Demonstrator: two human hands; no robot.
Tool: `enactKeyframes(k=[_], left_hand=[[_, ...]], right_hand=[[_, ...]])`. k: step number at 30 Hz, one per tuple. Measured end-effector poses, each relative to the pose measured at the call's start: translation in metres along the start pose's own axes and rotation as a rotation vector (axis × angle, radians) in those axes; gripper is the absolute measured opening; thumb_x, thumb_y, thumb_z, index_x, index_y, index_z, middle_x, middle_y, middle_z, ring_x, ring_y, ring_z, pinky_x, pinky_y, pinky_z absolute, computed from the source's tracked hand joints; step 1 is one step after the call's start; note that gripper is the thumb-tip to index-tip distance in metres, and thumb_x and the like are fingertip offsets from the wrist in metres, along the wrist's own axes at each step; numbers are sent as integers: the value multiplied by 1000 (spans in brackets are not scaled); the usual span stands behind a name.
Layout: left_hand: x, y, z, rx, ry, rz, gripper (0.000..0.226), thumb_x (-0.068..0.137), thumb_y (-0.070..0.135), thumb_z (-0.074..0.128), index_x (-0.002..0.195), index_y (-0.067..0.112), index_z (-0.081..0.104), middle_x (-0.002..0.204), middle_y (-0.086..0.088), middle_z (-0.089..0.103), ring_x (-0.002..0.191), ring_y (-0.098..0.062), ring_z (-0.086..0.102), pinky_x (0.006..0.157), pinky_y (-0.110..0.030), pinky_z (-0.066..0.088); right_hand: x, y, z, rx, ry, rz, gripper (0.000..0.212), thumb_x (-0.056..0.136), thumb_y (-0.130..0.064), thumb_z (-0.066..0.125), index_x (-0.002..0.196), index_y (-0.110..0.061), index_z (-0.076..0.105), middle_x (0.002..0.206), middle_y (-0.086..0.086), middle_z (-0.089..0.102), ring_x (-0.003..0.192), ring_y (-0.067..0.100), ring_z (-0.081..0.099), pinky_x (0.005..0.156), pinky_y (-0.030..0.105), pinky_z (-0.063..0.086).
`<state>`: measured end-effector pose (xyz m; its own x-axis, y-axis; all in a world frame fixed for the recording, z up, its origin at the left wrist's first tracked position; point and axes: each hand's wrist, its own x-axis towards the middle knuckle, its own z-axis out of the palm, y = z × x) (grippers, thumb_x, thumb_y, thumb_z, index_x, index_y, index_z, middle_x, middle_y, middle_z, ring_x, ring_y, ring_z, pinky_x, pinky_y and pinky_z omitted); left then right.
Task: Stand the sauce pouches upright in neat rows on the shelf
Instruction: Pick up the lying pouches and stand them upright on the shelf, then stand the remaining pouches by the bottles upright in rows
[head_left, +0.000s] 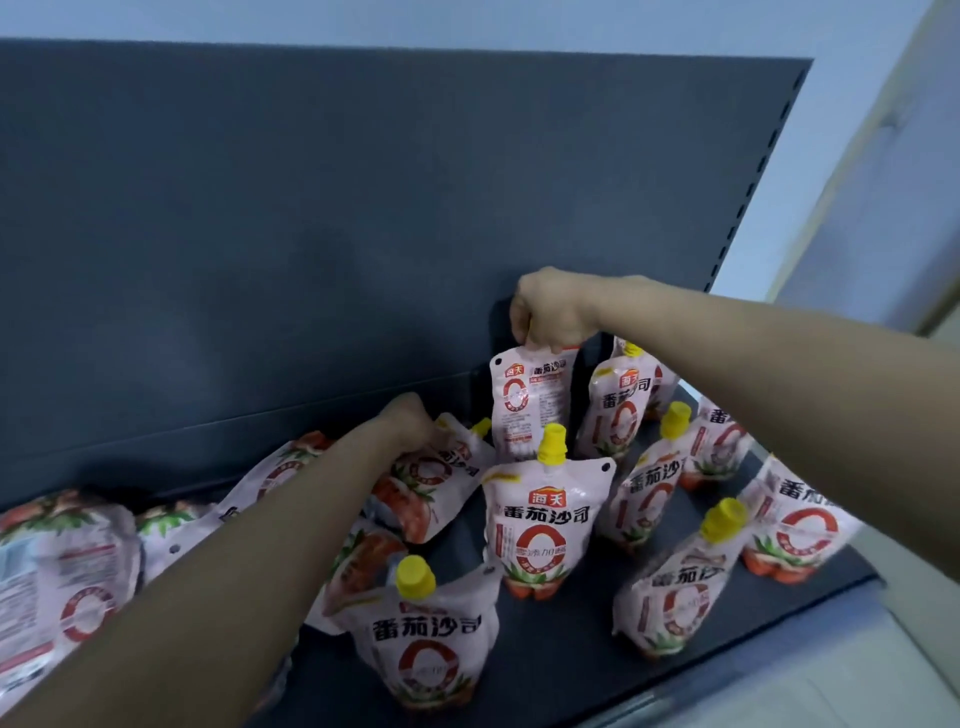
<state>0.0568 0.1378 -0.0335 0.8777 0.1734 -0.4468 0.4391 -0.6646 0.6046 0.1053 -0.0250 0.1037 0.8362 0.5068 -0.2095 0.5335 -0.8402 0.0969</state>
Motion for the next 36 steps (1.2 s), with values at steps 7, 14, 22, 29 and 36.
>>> enactKeyframes(k=[7,14,22,29,36], left_hand=[[-1,0,10,16,-74,13,32,75,12,76,99,-6,64,101,-20,68,94,-29,66,68,-30,52],[-14,16,-20,-156,165,62,32,79,-2,59,55,8,42,57,-7,45,49,-16,44,43,-23,33],[-31,9,-29,-389,283,208,28,80,-4,55,58,12,48,63,-6,52,65,-21,51,63,-35,44],[-42,8,-27,-323,285,215,23,81,-6,57,70,14,52,79,-9,58,81,-25,57,79,-43,54],[-58,11,-28,-291,258,253,15,85,1,62,100,4,64,102,-14,65,97,-25,61,92,-41,52]], right_hand=[[1,8,5,8,34,78,22,84,-5,61,102,-6,74,102,13,73,92,31,69,83,37,59],[2,13,6,21,104,175,26,85,-9,54,103,-7,71,102,15,65,82,31,58,71,31,52],[7,9,4,11,99,172,25,85,-11,60,107,-7,71,102,12,67,84,31,63,69,28,51],[-1,11,-4,-20,6,124,35,85,-23,67,116,-9,70,114,6,72,104,24,67,93,33,55],[-12,0,-23,53,208,43,33,84,-26,69,111,-8,70,110,16,67,97,35,64,79,33,52]])
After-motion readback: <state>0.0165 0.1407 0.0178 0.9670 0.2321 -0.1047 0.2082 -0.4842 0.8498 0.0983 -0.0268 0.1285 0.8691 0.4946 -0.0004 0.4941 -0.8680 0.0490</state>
